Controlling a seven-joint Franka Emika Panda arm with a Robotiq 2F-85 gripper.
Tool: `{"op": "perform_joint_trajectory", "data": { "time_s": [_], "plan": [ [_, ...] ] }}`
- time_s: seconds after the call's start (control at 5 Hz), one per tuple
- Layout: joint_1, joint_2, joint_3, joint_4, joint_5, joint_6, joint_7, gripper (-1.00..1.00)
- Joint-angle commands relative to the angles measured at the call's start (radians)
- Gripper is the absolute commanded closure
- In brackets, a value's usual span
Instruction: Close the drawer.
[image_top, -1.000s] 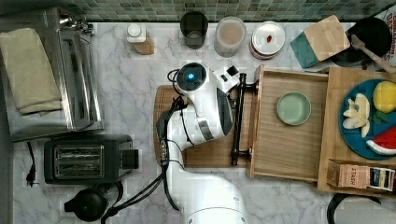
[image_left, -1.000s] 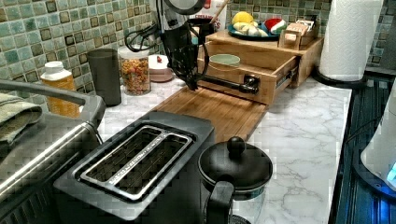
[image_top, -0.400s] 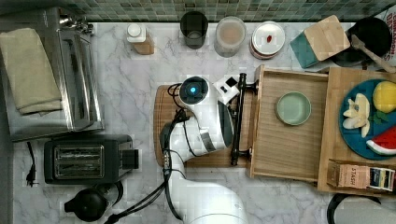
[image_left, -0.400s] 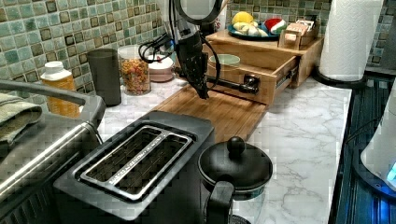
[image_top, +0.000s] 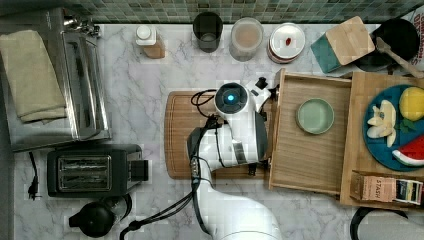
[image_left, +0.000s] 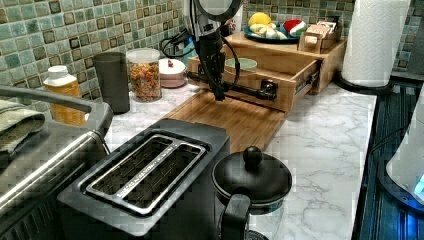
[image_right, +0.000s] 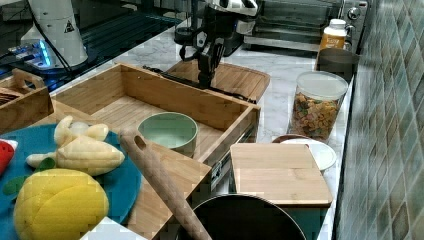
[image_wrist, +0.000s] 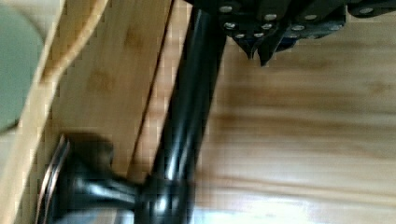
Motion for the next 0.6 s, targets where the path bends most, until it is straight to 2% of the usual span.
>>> {"op": "perform_joint_trajectory", "data": {
  "time_s": [0.2, 0.6],
  "plan": [
    [-0.159, -0.011, -0.127, 0.121, 0.094, 0.016, -0.125, 1.00],
    [-0.291, 0.057, -0.165, 0.215, 0.214, 0.004, -0.143, 1.00]
  ]
}}
